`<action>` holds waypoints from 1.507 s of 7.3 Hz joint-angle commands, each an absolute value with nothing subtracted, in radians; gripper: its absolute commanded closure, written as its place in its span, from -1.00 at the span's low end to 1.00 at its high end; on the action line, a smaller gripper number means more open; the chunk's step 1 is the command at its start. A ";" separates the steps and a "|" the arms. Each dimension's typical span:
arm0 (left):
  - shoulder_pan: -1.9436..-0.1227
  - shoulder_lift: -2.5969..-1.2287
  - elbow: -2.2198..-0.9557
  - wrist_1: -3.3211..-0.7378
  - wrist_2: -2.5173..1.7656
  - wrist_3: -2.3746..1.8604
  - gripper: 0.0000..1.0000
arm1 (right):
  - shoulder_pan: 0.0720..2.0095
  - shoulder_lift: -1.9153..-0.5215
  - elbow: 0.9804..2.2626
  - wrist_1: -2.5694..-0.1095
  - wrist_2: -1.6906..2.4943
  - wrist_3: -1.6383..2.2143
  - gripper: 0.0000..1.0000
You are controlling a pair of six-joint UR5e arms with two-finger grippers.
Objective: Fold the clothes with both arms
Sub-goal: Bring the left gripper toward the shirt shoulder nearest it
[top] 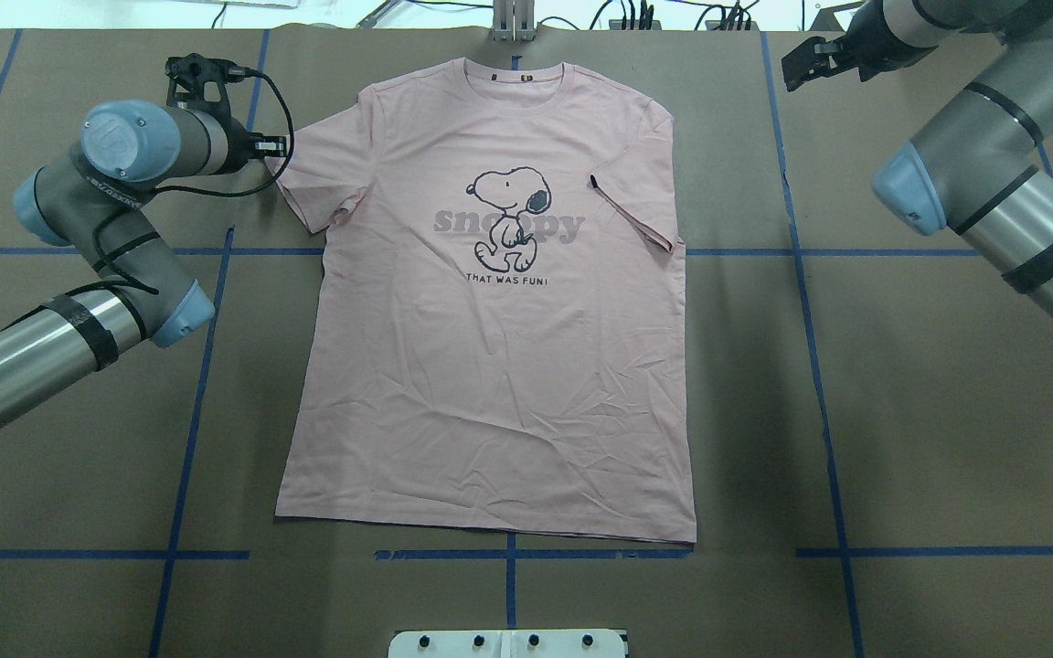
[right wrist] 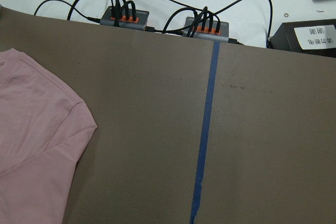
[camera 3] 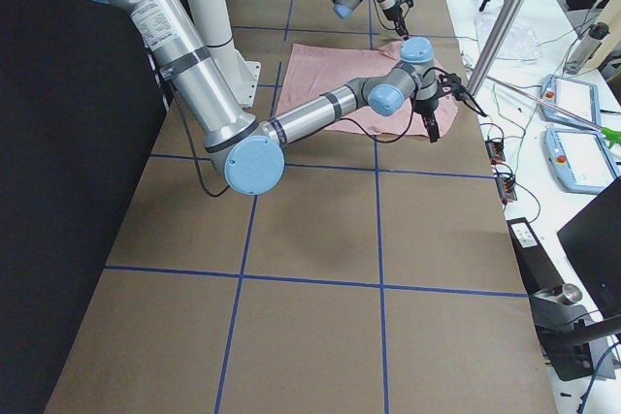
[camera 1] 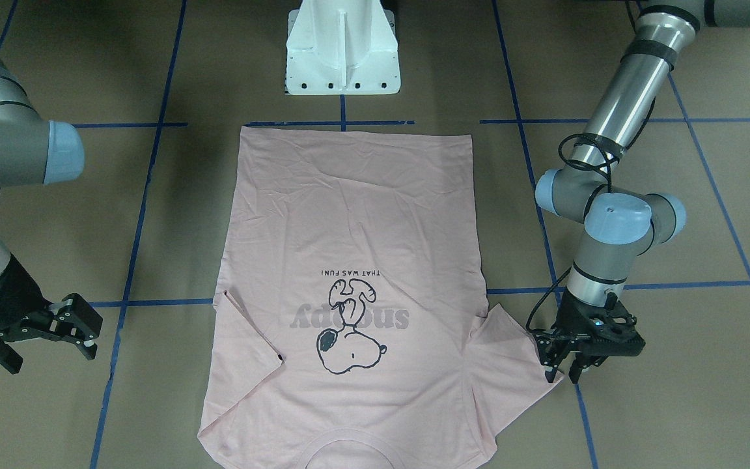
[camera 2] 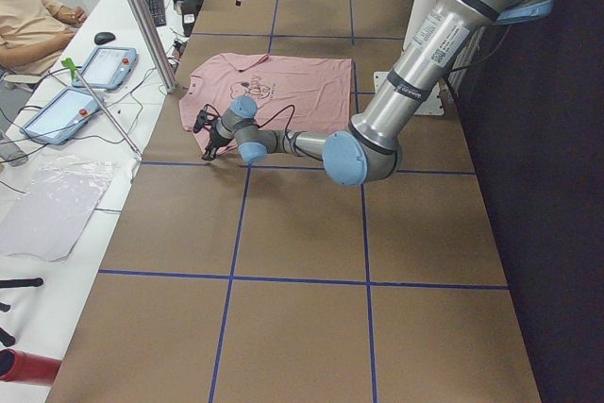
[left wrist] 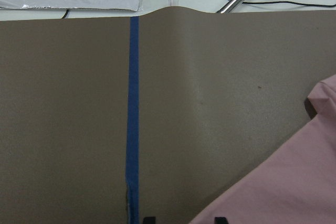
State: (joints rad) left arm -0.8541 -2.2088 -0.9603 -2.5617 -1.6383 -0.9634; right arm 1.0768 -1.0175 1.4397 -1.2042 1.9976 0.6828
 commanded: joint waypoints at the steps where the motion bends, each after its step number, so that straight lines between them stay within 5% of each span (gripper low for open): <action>1: -0.853 -2.209 -0.960 -2.562 -1.640 -0.960 0.08 | 1.077 -1.020 1.437 -1.204 1.993 0.683 -1.00; 2: -0.847 -2.209 -0.960 -2.562 -1.638 -0.960 0.22 | 1.077 -1.020 1.437 -1.204 1.993 0.681 -1.00; 4: -0.836 -2.207 -0.963 -2.562 -1.640 -0.956 1.00 | 1.077 -1.023 1.439 -1.203 1.993 0.680 -1.00; 8: -0.854 -2.200 -1.110 -2.454 -1.696 -0.885 1.00 | 1.077 -1.023 1.447 -1.203 1.993 0.683 -1.00; 11: -0.844 -2.316 -1.262 -2.046 -1.686 -0.935 1.00 | 1.077 -1.028 1.448 -1.203 1.993 0.684 -1.00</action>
